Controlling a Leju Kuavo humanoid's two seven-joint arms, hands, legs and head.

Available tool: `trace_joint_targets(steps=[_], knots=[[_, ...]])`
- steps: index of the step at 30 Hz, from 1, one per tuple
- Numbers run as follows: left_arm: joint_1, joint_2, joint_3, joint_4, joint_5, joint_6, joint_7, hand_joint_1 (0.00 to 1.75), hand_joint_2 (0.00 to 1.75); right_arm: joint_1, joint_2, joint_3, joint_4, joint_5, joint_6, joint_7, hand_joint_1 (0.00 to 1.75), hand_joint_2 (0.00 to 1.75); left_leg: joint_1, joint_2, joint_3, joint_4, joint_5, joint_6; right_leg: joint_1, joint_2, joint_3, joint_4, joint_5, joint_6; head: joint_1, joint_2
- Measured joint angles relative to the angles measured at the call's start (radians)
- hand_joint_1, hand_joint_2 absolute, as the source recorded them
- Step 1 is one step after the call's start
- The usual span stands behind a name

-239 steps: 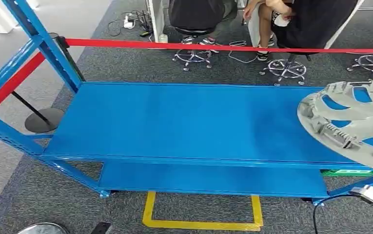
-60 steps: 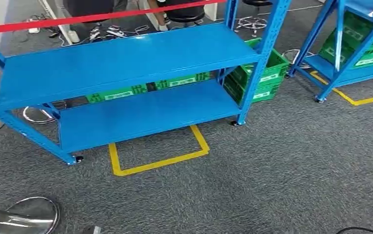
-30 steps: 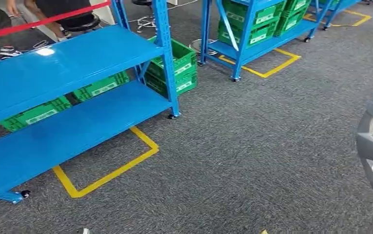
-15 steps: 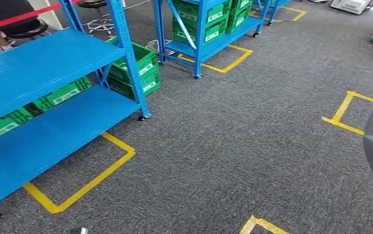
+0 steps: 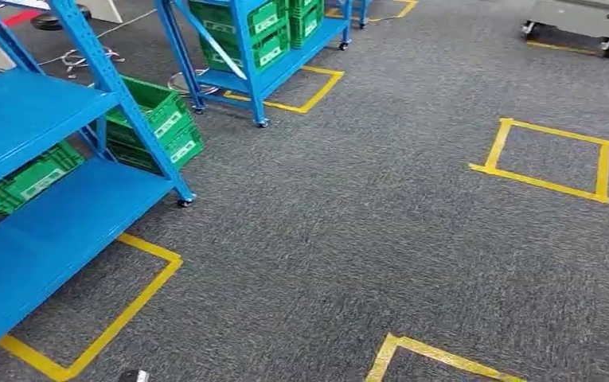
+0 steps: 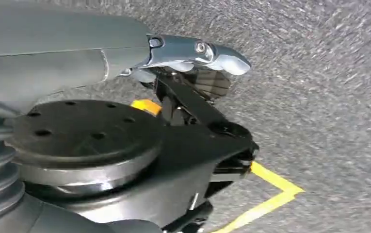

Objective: Take the parts from the cabinet and place them on the table.

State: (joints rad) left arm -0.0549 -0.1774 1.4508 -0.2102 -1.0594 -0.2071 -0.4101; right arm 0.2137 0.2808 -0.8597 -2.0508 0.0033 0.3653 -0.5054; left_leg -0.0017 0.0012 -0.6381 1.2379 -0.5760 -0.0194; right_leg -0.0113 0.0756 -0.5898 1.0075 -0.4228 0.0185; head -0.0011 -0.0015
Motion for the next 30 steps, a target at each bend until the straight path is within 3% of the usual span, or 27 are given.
trace_joint_targets(steps=[1, 2, 3, 4, 5, 7, 8, 9, 10, 12, 13, 14, 15, 16, 17, 18, 19, 20, 22, 23, 24, 25, 27, 28, 29, 30], knots=[[-0.001, 0.000, -0.002, 0.000, -0.003, -0.003, 0.000, 0.00, 1.75, 0.008, -0.008, 0.030, 0.006, 0.020, -0.030, -0.003, 1.75, 1.75, 0.001, -0.009, 0.039, -0.083, 0.052, 0.003, -0.001, 0.015, 0.000, 0.000, 0.002, 0.002, 0.000, 0.000], [-0.002, 0.001, -0.003, 0.000, -0.011, -0.005, -0.001, 0.00, 1.75, 0.013, -0.019, 0.077, 0.016, 0.048, -0.074, -0.003, 1.75, 1.75, 0.004, -0.044, 0.083, -0.176, 0.097, 0.005, -0.003, 0.028, 0.000, 0.001, 0.004, 0.006, -0.001, 0.000], [-0.002, 0.003, -0.006, 0.000, -0.016, -0.006, -0.002, 0.00, 1.75, 0.016, -0.031, 0.121, 0.027, 0.071, -0.119, -0.003, 1.75, 1.75, 0.009, -0.109, 0.103, -0.230, 0.105, 0.007, 0.000, 0.043, -0.006, 0.005, 0.006, 0.012, -0.001, 0.000], [-0.003, 0.003, -0.008, 0.000, -0.021, -0.008, -0.005, 0.00, 1.75, 0.014, -0.050, 0.175, 0.042, 0.093, -0.168, -0.003, 1.75, 1.75, 0.015, -0.107, 0.108, -0.251, 0.097, 0.007, 0.001, 0.058, -0.016, 0.013, 0.007, 0.016, 0.002, 0.000], [-0.004, 0.005, -0.011, 0.000, -0.024, -0.011, -0.010, 0.00, 1.75, 0.018, -0.070, 0.229, 0.055, 0.109, -0.218, -0.002, 1.75, 1.75, 0.009, -0.097, 0.106, -0.246, 0.097, 0.011, -0.004, 0.071, -0.022, 0.008, 0.012, 0.024, 0.001, 0.000], [-0.008, 0.006, -0.019, 0.000, -0.031, -0.017, -0.015, 0.00, 1.75, 0.024, -0.120, 0.335, 0.079, 0.123, -0.302, 0.006, 1.75, 1.75, 0.004, -0.068, 0.106, -0.248, 0.103, 0.025, -0.011, 0.101, -0.031, -0.001, 0.023, 0.041, -0.001, 0.000], [-0.011, 0.006, -0.024, 0.000, -0.035, -0.019, -0.017, 0.00, 1.75, 0.024, -0.146, 0.390, 0.090, 0.128, -0.331, 0.012, 1.75, 1.75, 0.010, -0.050, 0.108, -0.255, 0.109, 0.034, -0.010, 0.070, -0.040, 0.008, 0.021, 0.040, -0.002, 0.000], [-0.013, 0.007, -0.027, 0.000, -0.039, -0.021, -0.018, 0.00, 1.75, 0.018, -0.167, 0.433, 0.100, 0.134, -0.354, 0.016, 1.75, 1.75, 0.008, -0.039, 0.109, -0.255, 0.110, 0.038, -0.002, -0.006, -0.053, 0.039, -0.002, 0.043, 0.006, 0.000], [-0.012, 0.008, -0.028, 0.000, -0.041, -0.021, -0.018, 0.00, 1.75, 0.007, -0.188, 0.481, 0.112, 0.141, -0.369, 0.020, 1.75, 1.75, 0.005, -0.022, 0.109, -0.255, 0.108, 0.042, -0.002, -0.044, -0.084, 0.106, -0.042, 0.048, 0.010, 0.000], [-0.009, 0.010, -0.030, 0.000, -0.045, -0.021, -0.017, 0.00, 1.75, -0.002, -0.218, 0.566, 0.134, 0.155, -0.391, 0.026, 1.75, 1.75, 0.002, 0.010, 0.109, -0.255, 0.107, 0.043, -0.004, -0.068, -0.158, 0.270, -0.113, 0.054, 0.009, 0.000], [-0.008, 0.011, -0.031, 0.000, -0.048, -0.021, -0.016, 0.00, 1.75, -0.003, -0.233, 0.608, 0.148, 0.164, -0.400, 0.029, 1.75, 1.75, 0.002, 0.024, 0.109, -0.255, 0.107, 0.044, -0.005, -0.070, -0.177, 0.316, -0.123, 0.057, 0.010, 0.000], [-0.009, 0.013, -0.032, 0.000, -0.051, -0.021, -0.013, 0.00, 1.75, -0.004, -0.250, 0.646, 0.162, 0.176, -0.409, 0.035, 1.75, 1.75, 0.002, 0.038, 0.110, -0.254, 0.105, 0.043, -0.007, -0.071, -0.170, 0.309, -0.109, 0.058, 0.010, 0.000], [-0.010, 0.013, -0.034, 0.000, -0.052, -0.021, -0.011, 0.00, 1.75, -0.006, -0.264, 0.674, 0.171, 0.190, -0.417, 0.039, 1.75, 1.75, 0.002, 0.048, 0.112, -0.254, 0.104, 0.040, -0.008, -0.073, -0.142, 0.260, -0.078, 0.058, 0.010, 0.000], [-0.010, 0.014, -0.036, 0.000, -0.054, -0.021, -0.011, 0.00, 1.75, -0.008, -0.278, 0.703, 0.178, 0.204, -0.424, 0.045, 1.75, 1.75, 0.002, 0.060, 0.116, -0.254, 0.101, 0.037, -0.009, -0.082, -0.093, 0.171, -0.036, 0.058, 0.010, 0.000], [-0.010, 0.014, -0.038, 0.000, -0.055, -0.021, -0.011, 0.00, 1.75, -0.011, -0.290, 0.727, 0.183, 0.213, -0.430, 0.048, 1.75, 1.75, 0.003, 0.068, 0.121, -0.254, 0.097, 0.033, -0.009, -0.104, -0.044, 0.084, -0.001, 0.058, 0.010, 0.000], [-0.009, 0.016, -0.042, 0.000, -0.055, -0.021, -0.010, 0.00, 1.75, -0.019, -0.300, 0.748, 0.191, 0.218, -0.434, 0.050, 1.75, 1.75, -0.002, 0.077, 0.125, -0.254, 0.092, 0.026, -0.003, -0.153, -0.014, 0.025, -0.008, 0.060, 0.010, 0.000], [-0.010, 0.019, -0.043, 0.000, -0.056, -0.021, -0.010, 0.00, 1.75, -0.028, -0.307, 0.767, 0.198, 0.222, -0.439, 0.051, 1.75, 1.75, -0.010, 0.086, 0.122, -0.247, 0.088, 0.020, -0.001, -0.146, -0.009, 0.018, -0.002, 0.041, 0.010, 0.000], [-0.010, 0.021, -0.044, 0.000, -0.058, -0.021, -0.008, 0.00, 1.75, -0.033, -0.314, 0.782, 0.202, 0.233, -0.447, 0.054, 1.75, 1.75, -0.010, 0.091, 0.124, -0.249, 0.089, 0.018, 0.001, -0.130, -0.015, 0.021, -0.003, 0.030, 0.008, 0.000], [-0.012, 0.021, -0.046, 0.000, -0.060, -0.021, -0.005, 0.00, 1.75, -0.036, -0.341, 0.809, 0.210, 0.274, -0.474, 0.069, 1.75, 1.75, -0.008, 0.113, 0.126, -0.255, 0.090, 0.009, 0.006, -0.110, -0.023, 0.023, -0.004, 0.016, 0.009, 0.000], [-0.013, 0.021, -0.048, 0.000, -0.061, -0.021, -0.004, 0.00, 1.75, -0.037, -0.355, 0.816, 0.213, 0.295, -0.489, 0.079, 1.75, 1.75, -0.005, 0.113, 0.124, -0.254, 0.082, 0.001, 0.002, -0.099, -0.020, 0.017, 0.000, 0.008, 0.008, 0.000], [-0.015, 0.022, -0.049, 0.000, -0.062, -0.021, -0.003, 0.00, 1.75, -0.036, -0.365, 0.822, 0.213, 0.313, -0.502, 0.085, 1.75, 1.75, -0.002, 0.064, 0.118, -0.235, 0.066, -0.003, 0.000, -0.090, -0.021, 0.015, 0.002, 0.003, 0.006, 0.000], [-0.014, 0.022, -0.050, 0.000, -0.062, -0.021, -0.003, 0.00, 1.75, -0.039, -0.378, 0.828, 0.215, 0.322, -0.512, 0.090, 1.75, 1.75, 0.000, 0.027, 0.090, -0.174, 0.029, -0.003, -0.001, -0.083, -0.021, 0.015, 0.003, -0.003, 0.005, 0.000], [-0.010, 0.022, -0.050, 0.000, -0.062, -0.021, -0.002, 0.00, 1.75, -0.041, -0.393, 0.835, 0.217, 0.329, -0.519, 0.092, 1.75, 1.75, 0.000, 0.008, 0.003, -0.001, -0.046, -0.003, 0.000, -0.058, -0.023, 0.015, 0.003, -0.006, 0.002, 0.000], [-0.006, 0.022, -0.050, 0.000, -0.062, -0.021, -0.001, 0.00, 1.75, -0.041, -0.401, 0.838, 0.218, 0.332, -0.522, 0.093, 1.75, 1.75, 0.000, 0.004, -0.037, 0.068, -0.061, -0.002, 0.001, -0.041, -0.023, 0.015, 0.003, -0.007, 0.002, 0.000], [-0.004, 0.022, -0.050, 0.000, -0.062, -0.021, 0.000, 0.00, 1.75, -0.041, -0.406, 0.840, 0.219, 0.343, -0.526, 0.099, 1.75, 1.75, 0.000, 0.003, -0.049, 0.079, -0.049, 0.000, 0.001, -0.026, -0.022, 0.015, 0.003, -0.007, 0.002, 0.000], [-0.004, 0.022, -0.050, 0.000, -0.062, -0.021, 0.000, 0.00, 1.75, -0.039, -0.413, 0.843, 0.219, 0.367, -0.533, 0.109, 1.75, 1.75, 0.000, 0.001, -0.043, 0.050, -0.013, 0.002, 0.001, -0.009, -0.021, 0.016, 0.003, -0.006, 0.000, 0.000]])
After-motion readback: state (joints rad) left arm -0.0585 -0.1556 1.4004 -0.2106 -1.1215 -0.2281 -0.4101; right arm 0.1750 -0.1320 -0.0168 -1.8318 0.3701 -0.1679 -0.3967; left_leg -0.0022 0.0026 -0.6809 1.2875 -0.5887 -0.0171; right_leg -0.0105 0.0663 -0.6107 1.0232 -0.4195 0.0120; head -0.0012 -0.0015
